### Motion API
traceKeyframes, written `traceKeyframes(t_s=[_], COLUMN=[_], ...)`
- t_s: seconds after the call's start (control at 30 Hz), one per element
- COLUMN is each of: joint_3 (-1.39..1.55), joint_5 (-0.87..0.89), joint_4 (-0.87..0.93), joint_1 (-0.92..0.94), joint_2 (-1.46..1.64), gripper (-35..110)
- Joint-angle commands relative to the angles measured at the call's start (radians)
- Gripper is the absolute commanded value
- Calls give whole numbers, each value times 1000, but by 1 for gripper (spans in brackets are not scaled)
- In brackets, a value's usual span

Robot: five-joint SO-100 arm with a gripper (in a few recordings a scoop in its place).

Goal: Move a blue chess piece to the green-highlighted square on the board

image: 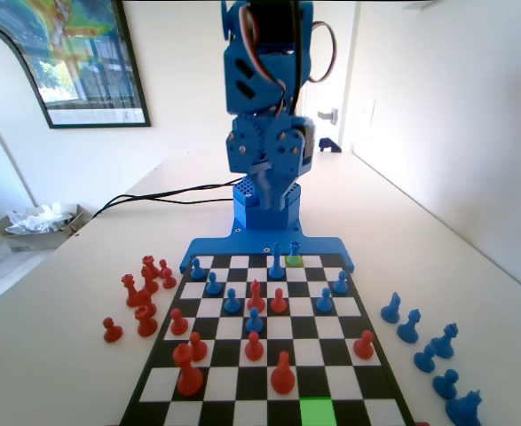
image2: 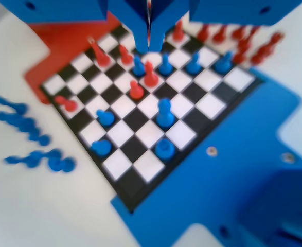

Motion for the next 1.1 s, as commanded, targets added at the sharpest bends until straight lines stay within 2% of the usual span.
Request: traceKeyframes(t_s=[0.0, 0.2, 0.5, 1.07], joint_3=[37, 126, 195, 299], joint_5=[54, 163, 126, 100], joint_4=[-11, -52, -80, -261], joint_1=[-40, -141, -187, -149], joint_2=[81, 123, 140, 3], gripper=[2, 2, 16, 15])
